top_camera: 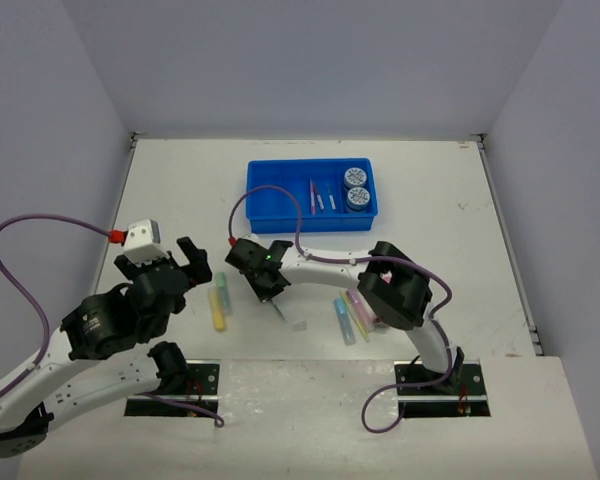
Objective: Sort the stationery into containers
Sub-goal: Pick up the pen from the center of the board, then close the pen cap on the pen.
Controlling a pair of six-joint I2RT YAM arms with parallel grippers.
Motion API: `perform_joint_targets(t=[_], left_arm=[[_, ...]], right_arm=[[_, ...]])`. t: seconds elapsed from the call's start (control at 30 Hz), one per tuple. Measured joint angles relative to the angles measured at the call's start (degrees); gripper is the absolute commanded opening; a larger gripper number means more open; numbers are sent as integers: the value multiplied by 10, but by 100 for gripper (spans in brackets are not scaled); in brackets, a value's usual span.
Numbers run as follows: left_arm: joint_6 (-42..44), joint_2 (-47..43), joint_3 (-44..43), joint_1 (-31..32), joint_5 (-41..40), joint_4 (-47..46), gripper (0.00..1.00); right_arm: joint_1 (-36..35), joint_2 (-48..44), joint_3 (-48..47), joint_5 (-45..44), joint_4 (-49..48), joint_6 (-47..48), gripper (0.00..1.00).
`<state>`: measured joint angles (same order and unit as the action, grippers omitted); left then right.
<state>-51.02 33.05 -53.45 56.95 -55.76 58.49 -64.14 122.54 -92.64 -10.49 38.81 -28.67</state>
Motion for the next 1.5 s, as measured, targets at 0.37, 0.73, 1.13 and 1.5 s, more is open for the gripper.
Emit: perform_joint_targets(t=[0.37,0.73,1.13,1.5], left_arm=[[-143,110,34,0,90,-76,98],[-454,473,-78,201,153,-68,59],[-599,553,-53,204,208,-70,38],[-610,609,-51,190,244,-83,31]], right_arm=[[189,-475,158,-42,-32,6,0],[321,-553,322,-61,-29,28,0],[336,-567,350,-35,-62,43,0],[337,-585,366,-19,-80,46,0]])
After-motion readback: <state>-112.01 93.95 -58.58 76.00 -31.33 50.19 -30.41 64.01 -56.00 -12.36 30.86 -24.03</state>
